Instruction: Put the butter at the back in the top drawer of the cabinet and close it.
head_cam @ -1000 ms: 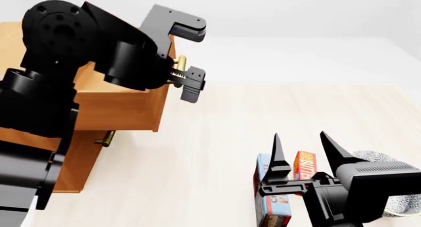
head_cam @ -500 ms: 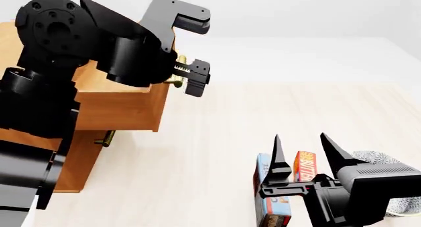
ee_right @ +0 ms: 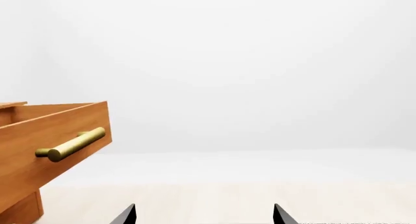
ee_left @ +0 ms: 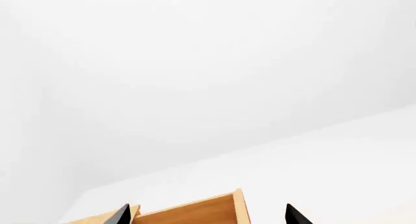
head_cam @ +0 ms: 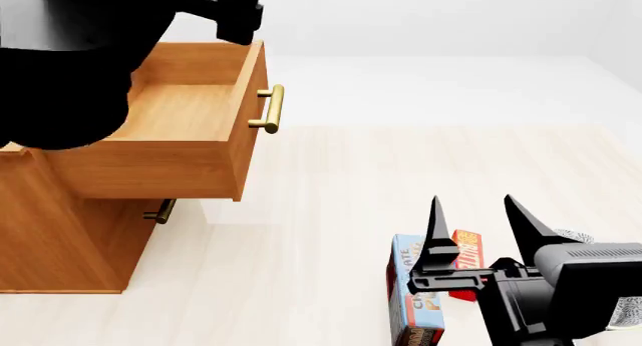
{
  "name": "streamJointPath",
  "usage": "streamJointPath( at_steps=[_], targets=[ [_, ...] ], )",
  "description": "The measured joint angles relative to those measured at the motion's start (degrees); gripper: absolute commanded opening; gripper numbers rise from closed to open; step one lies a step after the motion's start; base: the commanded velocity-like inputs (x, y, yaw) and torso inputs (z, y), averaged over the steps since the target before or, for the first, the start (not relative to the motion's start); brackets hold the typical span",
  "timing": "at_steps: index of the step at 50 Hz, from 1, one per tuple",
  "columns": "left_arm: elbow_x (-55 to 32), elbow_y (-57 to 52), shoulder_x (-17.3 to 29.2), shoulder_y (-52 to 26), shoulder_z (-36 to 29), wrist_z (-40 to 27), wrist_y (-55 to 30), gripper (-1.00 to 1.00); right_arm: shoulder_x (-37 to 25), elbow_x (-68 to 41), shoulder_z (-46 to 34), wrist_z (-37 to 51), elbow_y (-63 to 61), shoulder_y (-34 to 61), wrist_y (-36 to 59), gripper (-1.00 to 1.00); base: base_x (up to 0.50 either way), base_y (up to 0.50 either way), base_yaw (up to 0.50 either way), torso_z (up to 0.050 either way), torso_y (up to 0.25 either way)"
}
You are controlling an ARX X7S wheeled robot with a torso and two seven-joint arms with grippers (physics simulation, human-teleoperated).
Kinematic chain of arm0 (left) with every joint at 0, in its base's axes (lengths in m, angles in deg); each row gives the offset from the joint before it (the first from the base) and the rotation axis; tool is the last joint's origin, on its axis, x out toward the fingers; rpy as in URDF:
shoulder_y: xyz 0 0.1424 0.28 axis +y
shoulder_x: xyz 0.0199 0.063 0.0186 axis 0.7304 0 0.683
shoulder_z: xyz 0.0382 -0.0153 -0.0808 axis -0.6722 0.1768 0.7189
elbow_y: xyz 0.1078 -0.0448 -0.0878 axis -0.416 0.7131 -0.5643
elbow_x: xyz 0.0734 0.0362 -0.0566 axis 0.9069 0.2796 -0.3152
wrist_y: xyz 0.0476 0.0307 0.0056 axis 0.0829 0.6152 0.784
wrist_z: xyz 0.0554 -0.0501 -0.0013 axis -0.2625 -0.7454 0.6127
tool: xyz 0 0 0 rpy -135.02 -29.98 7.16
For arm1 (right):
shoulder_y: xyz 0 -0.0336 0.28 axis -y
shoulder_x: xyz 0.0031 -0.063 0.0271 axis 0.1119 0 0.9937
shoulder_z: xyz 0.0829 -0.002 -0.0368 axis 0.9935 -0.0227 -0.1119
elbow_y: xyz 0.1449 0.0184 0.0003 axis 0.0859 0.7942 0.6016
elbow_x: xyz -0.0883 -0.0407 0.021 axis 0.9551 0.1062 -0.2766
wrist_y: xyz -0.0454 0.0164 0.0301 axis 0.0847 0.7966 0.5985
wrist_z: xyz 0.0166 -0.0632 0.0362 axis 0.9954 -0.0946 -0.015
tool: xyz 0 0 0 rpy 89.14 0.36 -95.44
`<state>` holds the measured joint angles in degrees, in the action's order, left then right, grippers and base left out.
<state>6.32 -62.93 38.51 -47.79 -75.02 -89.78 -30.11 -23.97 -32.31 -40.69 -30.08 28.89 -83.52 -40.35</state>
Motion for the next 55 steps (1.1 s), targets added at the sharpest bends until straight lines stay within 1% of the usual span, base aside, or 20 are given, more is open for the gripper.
streamJointPath(
  at_steps=[6,13,18,24,32,41,55],
  targets=[
    [-4.1,-11.1,5.8,3.4,2.8,-3.5,1.1,1.0,-0.7,-2.6,1.2,2.0,-0.5,2.2,3.7,1.0,0.0,0.0,0.0,0.0,0.0],
    [-8.4,-21.7,12.0,7.8,6.0,-6.4,2.8,1.0,-1.2,-9.0,4.2,5.5,0.9,6.9,9.9,1.0,0.0,0.0,0.0,0.0,0.0],
    [-10.9,-27.3,15.5,10.0,8.0,-7.7,4.0,1.0,-1.3,-15.5,7.2,8.0,4.2,11.2,14.8,1.0,0.0,0.0,0.0,0.0,0.0],
    [-12.9,-32.0,18.6,12.1,10.2,-8.3,5.4,1.0,-1.2,-23.7,10.7,12.1,9.9,16.6,20.6,1.0,0.0,0.0,0.0,0.0,0.0],
    [-14.0,-35.5,21.1,14.0,12.1,-8.2,6.9,1.0,-0.9,-33.2,14.3,18.3,18.4,23.0,27.0,1.0,0.0,0.0,0.0,0.0,0.0],
    [-14.0,-37.3,22.6,15.7,13.3,-7.8,7.9,1.0,-0.5,-41.8,16.3,25.2,27.3,29.3,32.8,1.0,0.0,0.0,0.0,0.0,0.0],
    [-10.7,-38.0,23.5,19.3,14.4,-5.1,9.0,1.0,-0.4,-49.2,15.8,31.7,38.1,38.4,38.2,1.0,0.0,0.0,0.0,0.0,0.0]
  ],
)
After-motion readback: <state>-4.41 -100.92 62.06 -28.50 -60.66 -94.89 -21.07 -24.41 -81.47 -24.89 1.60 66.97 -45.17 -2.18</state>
